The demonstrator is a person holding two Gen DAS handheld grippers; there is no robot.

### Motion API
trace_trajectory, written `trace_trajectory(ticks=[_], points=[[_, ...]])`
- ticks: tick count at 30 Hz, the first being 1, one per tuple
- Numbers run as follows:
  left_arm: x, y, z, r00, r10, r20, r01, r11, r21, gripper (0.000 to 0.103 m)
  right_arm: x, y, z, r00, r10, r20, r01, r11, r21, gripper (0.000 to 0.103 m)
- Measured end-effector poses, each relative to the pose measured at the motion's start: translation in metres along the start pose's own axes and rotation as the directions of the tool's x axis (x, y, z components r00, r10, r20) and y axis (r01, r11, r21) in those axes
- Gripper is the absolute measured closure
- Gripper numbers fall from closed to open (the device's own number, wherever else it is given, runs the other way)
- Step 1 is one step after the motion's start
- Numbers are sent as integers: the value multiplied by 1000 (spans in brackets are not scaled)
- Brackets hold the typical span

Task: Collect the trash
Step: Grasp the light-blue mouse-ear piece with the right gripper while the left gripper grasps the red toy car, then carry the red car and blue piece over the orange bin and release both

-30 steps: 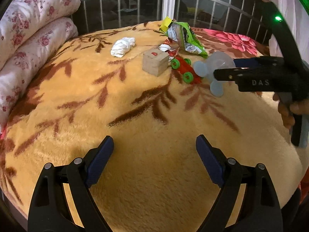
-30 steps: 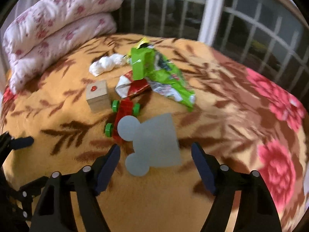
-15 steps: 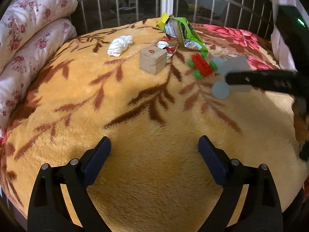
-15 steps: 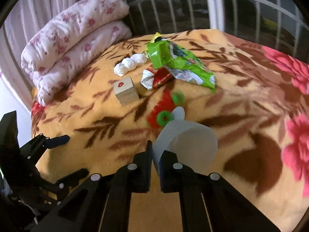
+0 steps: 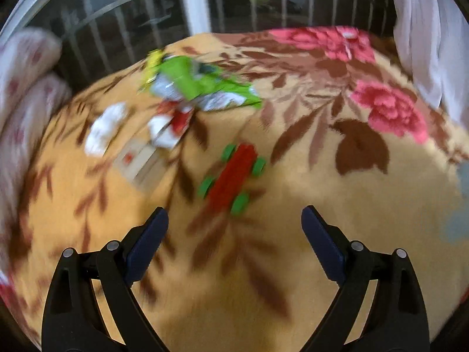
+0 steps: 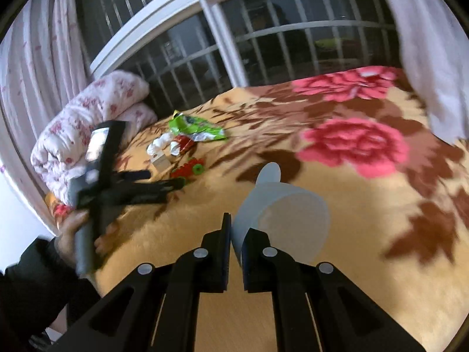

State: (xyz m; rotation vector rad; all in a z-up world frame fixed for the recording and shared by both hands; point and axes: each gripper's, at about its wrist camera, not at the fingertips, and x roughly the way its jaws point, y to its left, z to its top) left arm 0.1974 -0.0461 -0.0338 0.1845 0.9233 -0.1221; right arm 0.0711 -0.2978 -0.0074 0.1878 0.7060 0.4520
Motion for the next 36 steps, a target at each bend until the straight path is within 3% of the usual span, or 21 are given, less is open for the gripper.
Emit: trace_trajectory(ticks=[4,7,8,11,13,19,27,33,36], points=[[42,-6,17,993,94,-70,-87,991,98,16,-27,-13,-15,1000,4,30,-5,999,44,97],[55,5,22,997,4,-78,1,998,61,31,-31,-14,-23,999,18,30,-19,998,59,97],[56,6,23,997,-20,-72,24,998,56,45,-31,-14,-25,999,18,33,-20,998,58,97],[50,-3,19,999,-21,-40,24,996,86,65,-28,-7,-32,999,8,33,-10,999,44,97],[42,-7,14,1000,-3,-21,5,996,88,65,-27,-4,-35,1000,15,26,-16,999,47,97],[-9,2,-11,995,-86,44,87,996,-25,65,-33,14,-41,1000,10,23,-10,1000,12,97],[-103,-10,-94,986,-120,118,121,993,-1,65,-62,61,-72,998,66,-3,-66,995,-72,97],[-150,-25,-174,977,-173,128,163,983,86,65,-73,98,-119,982,134,-134,-156,973,-170,97],[-152,-35,-213,974,-212,79,201,971,133,65,-66,108,-148,959,147,-243,-197,961,-193,97]])
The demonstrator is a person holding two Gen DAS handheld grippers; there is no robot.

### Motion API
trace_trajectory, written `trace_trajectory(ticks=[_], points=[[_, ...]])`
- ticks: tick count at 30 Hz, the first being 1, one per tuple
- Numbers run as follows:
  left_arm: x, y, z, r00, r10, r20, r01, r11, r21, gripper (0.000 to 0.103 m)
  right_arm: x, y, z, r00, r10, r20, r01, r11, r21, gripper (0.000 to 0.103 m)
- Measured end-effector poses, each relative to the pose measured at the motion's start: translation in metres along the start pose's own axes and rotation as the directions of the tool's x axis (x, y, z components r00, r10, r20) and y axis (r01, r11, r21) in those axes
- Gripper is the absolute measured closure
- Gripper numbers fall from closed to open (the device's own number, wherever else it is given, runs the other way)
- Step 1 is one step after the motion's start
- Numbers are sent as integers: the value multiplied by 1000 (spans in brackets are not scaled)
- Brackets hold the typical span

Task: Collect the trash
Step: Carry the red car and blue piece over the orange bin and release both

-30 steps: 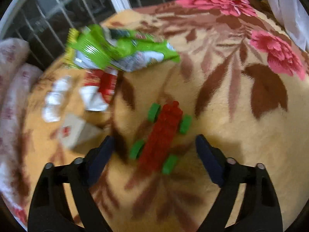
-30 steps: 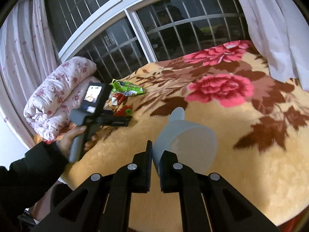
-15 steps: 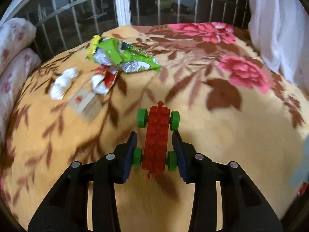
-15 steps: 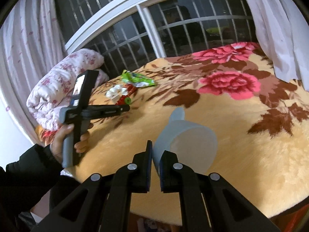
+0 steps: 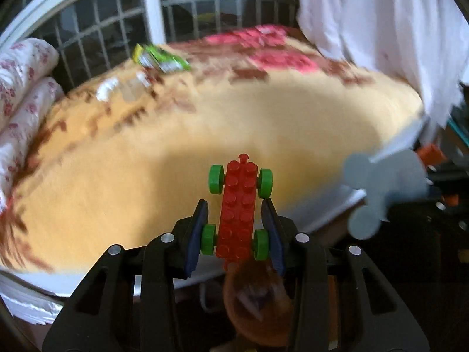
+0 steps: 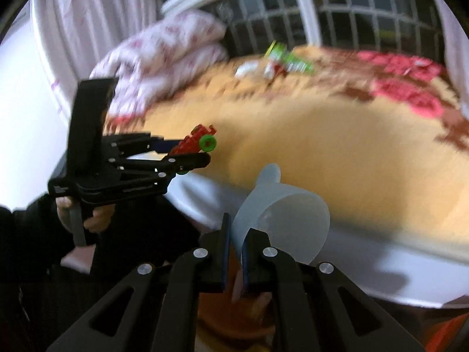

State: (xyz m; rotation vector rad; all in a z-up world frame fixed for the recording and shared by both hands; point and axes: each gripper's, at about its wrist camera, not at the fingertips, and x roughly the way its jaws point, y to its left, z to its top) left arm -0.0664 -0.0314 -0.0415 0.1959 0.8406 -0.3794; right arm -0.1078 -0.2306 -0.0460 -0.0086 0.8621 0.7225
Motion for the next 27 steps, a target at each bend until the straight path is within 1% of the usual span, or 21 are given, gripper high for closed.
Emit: trace_trajectory(ticks=[1,3,4,5,6,7,9,10,11,12,13,16,19,22,27], points=[[4,-4,-13,999,-18,-32,18,1000,0,65,10,3,-11,998,10,-55,-10,1000,1,97],[18,-10,-34,994,-38,-100,37,999,-13,65,26,5,-25,992,12,-127,-11,1000,13,97],[31,-13,-46,987,-50,-151,48,999,-19,65,40,4,-35,984,-5,-180,9,1000,21,97],[42,-14,-54,981,-50,-186,46,999,-24,65,51,3,-42,975,-18,-222,25,999,27,97],[60,-15,-66,967,-55,-248,48,998,-31,65,64,1,-49,963,-30,-267,42,998,37,97],[73,-15,-73,955,-58,-292,49,998,-35,65,81,-4,-59,945,-51,-323,72,996,53,97],[99,-17,-87,926,-63,-372,50,998,-44,65,107,-13,-72,912,-73,-403,114,990,79,97],[115,-18,-95,902,-78,-424,63,997,-49,65,123,-20,-80,894,-66,-444,127,986,109,97],[122,-18,-98,893,-69,-444,55,998,-45,65,133,-24,-84,884,-57,-464,131,983,129,97],[129,-19,-101,885,-61,-462,50,998,-35,65,141,-27,-89,875,-50,-481,134,981,142,97],[135,-21,-103,877,-67,-476,61,998,-28,65,150,-30,-93,867,-45,-497,137,979,151,97],[140,-23,-107,867,-68,-493,68,998,-18,65,162,-30,-101,855,-32,-518,133,978,159,97],[146,-22,-110,855,-58,-516,58,998,-15,65,162,-27,-103,856,-29,-517,128,979,156,97],[152,-24,-113,846,-47,-531,50,999,-10,65,166,-27,-104,856,-29,-516,130,978,161,97],[155,-26,-118,838,-39,-545,44,999,-3,65,166,-26,-104,851,-29,-525,131,979,159,97]])
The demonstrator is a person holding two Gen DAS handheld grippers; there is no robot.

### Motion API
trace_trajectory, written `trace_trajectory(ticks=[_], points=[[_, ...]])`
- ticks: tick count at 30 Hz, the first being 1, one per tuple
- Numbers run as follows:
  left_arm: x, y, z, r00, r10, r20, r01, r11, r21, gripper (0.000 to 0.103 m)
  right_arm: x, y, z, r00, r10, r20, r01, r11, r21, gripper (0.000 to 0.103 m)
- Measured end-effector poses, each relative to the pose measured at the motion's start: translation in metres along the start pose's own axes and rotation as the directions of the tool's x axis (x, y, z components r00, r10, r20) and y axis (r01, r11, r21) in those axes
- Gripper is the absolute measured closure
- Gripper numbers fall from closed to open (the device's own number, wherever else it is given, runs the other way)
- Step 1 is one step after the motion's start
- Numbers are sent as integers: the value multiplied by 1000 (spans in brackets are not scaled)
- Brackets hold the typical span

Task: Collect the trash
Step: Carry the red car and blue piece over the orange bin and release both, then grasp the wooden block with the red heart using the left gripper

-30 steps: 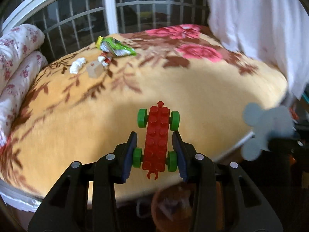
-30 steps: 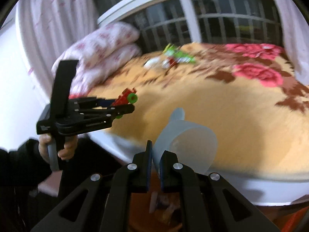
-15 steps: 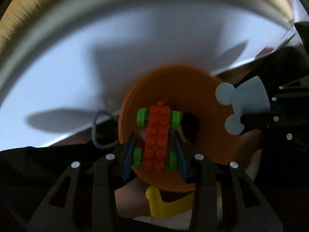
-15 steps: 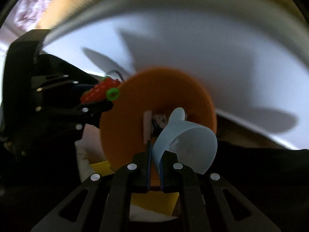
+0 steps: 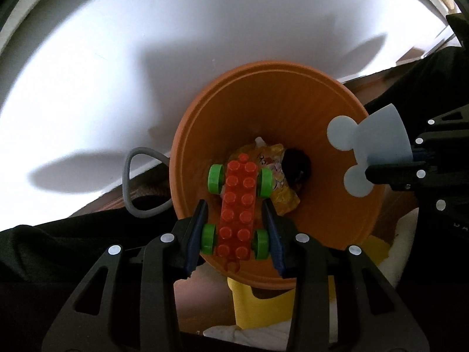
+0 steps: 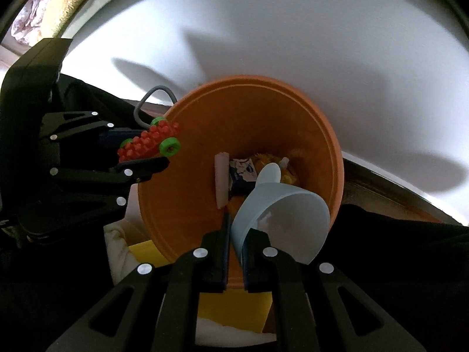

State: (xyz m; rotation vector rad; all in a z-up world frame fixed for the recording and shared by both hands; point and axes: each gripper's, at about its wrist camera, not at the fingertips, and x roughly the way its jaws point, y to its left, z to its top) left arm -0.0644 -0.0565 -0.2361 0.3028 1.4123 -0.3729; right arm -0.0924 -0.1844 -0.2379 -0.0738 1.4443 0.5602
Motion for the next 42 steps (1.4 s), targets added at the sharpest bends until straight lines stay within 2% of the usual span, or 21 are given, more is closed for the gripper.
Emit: trace_trajectory(ticks=[3,4,5,6,7,21,24,29,33,35,37,38,39,40,42], points=[[7,-1,-2,1000,6,-12,-6,1000,0,65,2,1,2,1000,-3,-7,3,1000,-4,96],[10,-3,-1,1000,16,-23,-16,1000,4,63,3,-2,3,1000,-13,-13,12,1000,-5,89],[13,-6,-1,999,25,-33,-24,1000,9,46,4,-2,3,1000,-22,-19,22,1000,-4,78],[14,-7,-1,998,43,-36,-43,999,15,30,5,-4,4,999,-29,-20,29,1000,-2,54],[14,-9,-1,998,63,-27,-63,998,25,29,3,-5,4,999,-41,-11,41,999,1,49],[10,-10,-7,998,63,-11,-63,998,31,29,-12,-23,-6,998,-44,39,41,996,78,49],[6,-7,-8,998,58,-1,-58,998,27,29,-16,-20,-8,997,-56,55,52,996,67,44],[-14,-4,-7,998,51,46,-52,999,7,29,-35,-14,-11,992,-58,112,53,998,44,41],[-53,1,-8,989,62,135,-62,998,-5,29,-78,-6,-13,975,-54,217,50,998,22,30],[-82,6,-8,977,60,203,-57,998,-22,28,-114,-5,-10,950,-49,310,45,999,19,20],[-117,16,-5,956,68,287,-57,997,-45,21,-153,-6,-5,907,-47,419,43,999,19,13],[-130,19,-4,945,80,317,-66,996,-54,18,-172,-7,-1,879,-48,475,44,999,19,11],[-144,24,-2,931,100,351,-81,994,-67,14,-185,-8,2,856,-49,514,44,999,22,5],[-159,30,2,913,128,388,-101,991,-88,13,-202,-10,9,818,-47,574,38,999,28,5],[-181,42,11,885,150,441,-110,987,-116,11,-226,-12,20,762,-43,647,30,999,31,5]])
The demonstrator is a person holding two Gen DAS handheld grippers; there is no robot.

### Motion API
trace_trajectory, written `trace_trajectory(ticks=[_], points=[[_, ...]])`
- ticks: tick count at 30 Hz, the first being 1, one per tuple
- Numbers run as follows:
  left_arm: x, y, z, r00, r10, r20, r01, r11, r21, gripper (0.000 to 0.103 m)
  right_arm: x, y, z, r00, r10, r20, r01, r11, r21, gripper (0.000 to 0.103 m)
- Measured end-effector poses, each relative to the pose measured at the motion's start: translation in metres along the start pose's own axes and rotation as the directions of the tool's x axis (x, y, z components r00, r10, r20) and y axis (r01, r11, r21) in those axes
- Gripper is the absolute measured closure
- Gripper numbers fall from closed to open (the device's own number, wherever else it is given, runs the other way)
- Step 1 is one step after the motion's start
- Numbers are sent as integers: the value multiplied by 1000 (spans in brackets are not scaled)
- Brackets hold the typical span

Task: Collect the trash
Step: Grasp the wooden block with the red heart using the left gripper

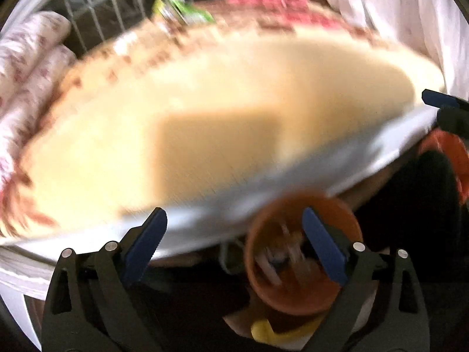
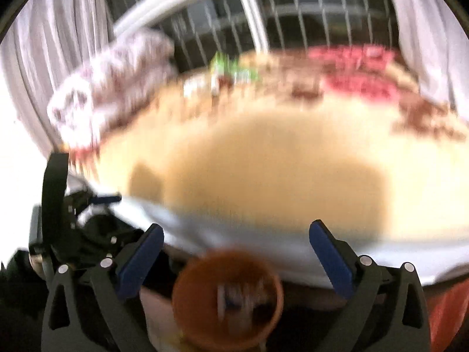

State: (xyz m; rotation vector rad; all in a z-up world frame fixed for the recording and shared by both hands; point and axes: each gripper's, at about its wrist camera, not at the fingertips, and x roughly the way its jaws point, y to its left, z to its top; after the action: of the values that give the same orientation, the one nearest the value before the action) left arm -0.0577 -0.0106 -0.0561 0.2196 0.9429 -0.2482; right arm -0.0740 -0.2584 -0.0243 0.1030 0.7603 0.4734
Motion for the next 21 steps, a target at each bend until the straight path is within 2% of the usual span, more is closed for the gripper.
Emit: trace_trajectory(ticks=[2,5,10,15,18,21], points=[[-5,16,25,999,26,40,-25,999,-32,11,5,-5,27,998,-31,55,31,1000,3,5],[4,38,56,995,65,70,-60,995,-74,11,30,-7,51,993,-55,100,54,998,15,5],[37,76,111,989,117,90,-101,981,-164,11,76,-21,90,983,-96,158,92,995,27,5],[69,107,153,992,106,65,-90,973,-214,11,112,-37,123,982,-93,163,84,995,60,5],[95,125,178,992,112,55,-95,964,-250,11,134,-46,135,979,-125,160,115,991,74,5],[115,139,195,991,123,44,-106,954,-281,11,151,-54,135,988,-114,109,103,990,101,5]])
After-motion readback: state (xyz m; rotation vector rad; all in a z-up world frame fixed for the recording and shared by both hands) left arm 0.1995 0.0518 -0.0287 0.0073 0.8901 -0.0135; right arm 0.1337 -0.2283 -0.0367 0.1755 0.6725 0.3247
